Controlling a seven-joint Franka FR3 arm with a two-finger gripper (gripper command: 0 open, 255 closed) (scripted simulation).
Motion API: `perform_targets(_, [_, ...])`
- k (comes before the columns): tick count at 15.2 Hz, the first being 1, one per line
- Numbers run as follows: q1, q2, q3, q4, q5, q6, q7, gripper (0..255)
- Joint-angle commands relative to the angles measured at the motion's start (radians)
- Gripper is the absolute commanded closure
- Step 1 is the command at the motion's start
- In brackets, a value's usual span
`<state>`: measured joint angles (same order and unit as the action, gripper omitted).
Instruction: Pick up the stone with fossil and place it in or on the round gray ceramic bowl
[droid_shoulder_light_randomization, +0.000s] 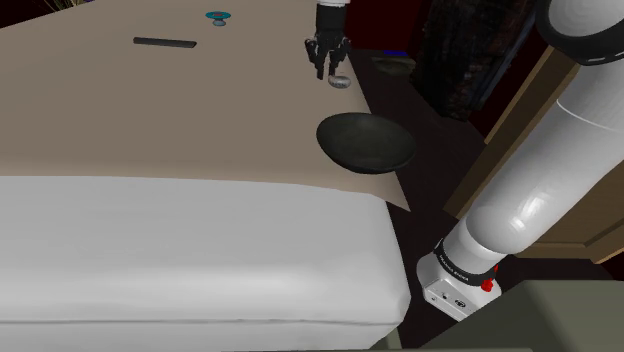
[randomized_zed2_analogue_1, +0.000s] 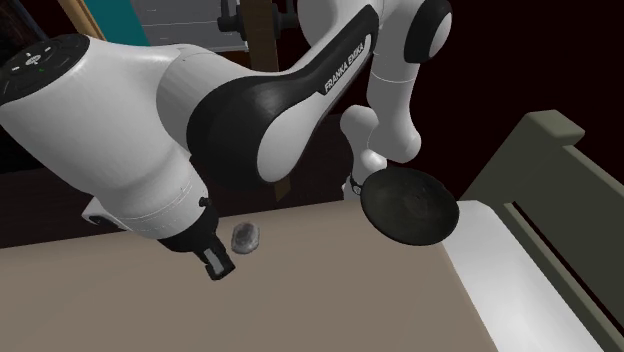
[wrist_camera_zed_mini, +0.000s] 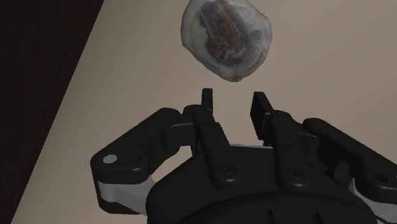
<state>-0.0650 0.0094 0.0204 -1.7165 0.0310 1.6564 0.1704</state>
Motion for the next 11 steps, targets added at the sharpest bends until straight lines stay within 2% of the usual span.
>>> perform_targets(1, [-0.004, -0.028, -0.004, -0.011, 0.012, -0.020, -0.016, 0])
perform_targets(5, [-0.018, -0.124, -0.023, -0.040, 0.053, -0.107, -0.076, 0])
perform_targets(11, [-0.015, -0.143, -0.020, -0.141, 0.054, -0.025, -0.077, 0])
